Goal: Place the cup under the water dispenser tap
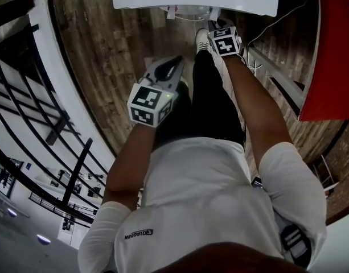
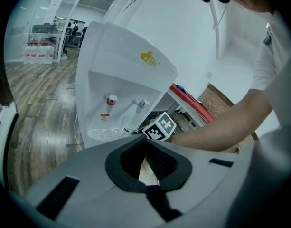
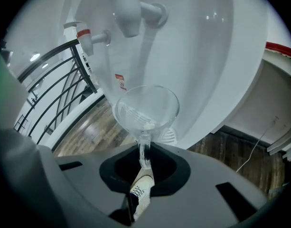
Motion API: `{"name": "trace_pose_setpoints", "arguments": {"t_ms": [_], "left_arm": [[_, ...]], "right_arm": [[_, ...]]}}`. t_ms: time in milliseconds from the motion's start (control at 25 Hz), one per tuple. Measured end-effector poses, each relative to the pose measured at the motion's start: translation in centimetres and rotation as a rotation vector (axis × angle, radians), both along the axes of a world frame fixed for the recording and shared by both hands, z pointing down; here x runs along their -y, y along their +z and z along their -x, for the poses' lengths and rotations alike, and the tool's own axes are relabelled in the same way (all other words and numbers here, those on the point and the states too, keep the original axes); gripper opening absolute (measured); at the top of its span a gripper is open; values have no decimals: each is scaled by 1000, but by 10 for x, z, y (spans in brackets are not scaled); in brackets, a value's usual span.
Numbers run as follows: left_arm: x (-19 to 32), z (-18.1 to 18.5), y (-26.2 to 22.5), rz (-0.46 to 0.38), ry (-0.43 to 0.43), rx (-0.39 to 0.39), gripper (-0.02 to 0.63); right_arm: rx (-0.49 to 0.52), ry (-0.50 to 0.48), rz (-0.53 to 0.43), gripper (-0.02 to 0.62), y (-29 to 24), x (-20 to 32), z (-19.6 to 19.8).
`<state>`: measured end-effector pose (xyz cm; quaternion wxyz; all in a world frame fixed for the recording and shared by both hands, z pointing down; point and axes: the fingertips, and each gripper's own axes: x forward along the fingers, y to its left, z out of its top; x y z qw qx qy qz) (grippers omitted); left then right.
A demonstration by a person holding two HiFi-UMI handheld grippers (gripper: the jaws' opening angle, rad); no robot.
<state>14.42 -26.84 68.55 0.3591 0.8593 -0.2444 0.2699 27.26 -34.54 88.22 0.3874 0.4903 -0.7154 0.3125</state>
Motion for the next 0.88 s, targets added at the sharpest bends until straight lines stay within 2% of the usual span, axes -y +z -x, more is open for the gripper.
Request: {"name": "trace_pose_setpoints", "arguments": {"t_ms": [280, 800, 880], "left_arm": [[-5, 0, 2, 9, -1, 6, -3], [-6, 4, 3, 3, 8, 4, -3], [-5, 5, 1, 0, 5, 4, -3]], "right_arm": [[-37, -82, -35, 43, 6, 6, 1], [-102, -134, -45, 44, 9, 3, 6], [-122, -122, -26, 96, 12, 1, 2]]}}
